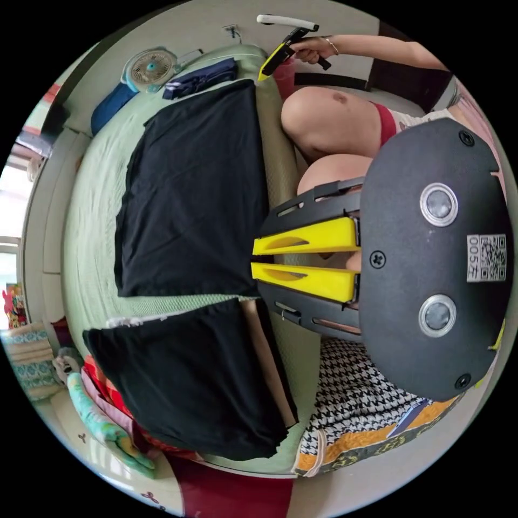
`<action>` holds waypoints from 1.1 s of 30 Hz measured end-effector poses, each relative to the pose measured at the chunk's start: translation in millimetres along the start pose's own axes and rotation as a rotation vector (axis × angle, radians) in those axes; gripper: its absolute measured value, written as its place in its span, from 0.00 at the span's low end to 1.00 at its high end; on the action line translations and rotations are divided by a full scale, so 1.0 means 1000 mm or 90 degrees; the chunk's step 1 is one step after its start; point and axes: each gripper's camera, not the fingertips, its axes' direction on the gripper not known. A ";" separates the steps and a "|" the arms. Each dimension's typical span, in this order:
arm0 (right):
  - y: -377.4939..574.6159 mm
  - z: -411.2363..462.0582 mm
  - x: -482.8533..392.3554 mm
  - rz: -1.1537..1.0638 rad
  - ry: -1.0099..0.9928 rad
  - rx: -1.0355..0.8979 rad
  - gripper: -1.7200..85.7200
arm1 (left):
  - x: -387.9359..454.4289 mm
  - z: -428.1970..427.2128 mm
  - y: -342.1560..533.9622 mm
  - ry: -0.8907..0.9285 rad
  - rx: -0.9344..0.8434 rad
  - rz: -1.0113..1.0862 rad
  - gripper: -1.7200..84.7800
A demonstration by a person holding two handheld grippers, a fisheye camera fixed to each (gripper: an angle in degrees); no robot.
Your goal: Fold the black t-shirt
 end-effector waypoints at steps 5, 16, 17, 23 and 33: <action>0.022 -0.009 -0.020 -0.024 -0.006 0.030 0.10 | 0.033 0.036 -0.004 -0.037 -0.032 0.017 0.08; 0.031 0.015 -0.047 -0.005 0.064 0.042 0.06 | 0.061 0.107 0.010 -0.027 -0.076 -0.011 0.07; 0.032 0.018 -0.044 0.002 0.078 0.040 0.05 | 0.066 0.110 0.011 -0.034 -0.074 -0.003 0.07; 0.052 0.033 0.005 0.090 -0.003 0.017 0.02 | 0.084 0.124 0.014 -0.034 -0.089 0.008 0.07; 0.163 -0.011 0.072 0.175 -0.096 0.041 0.10 | 0.128 0.103 0.035 0.109 -0.065 0.027 0.02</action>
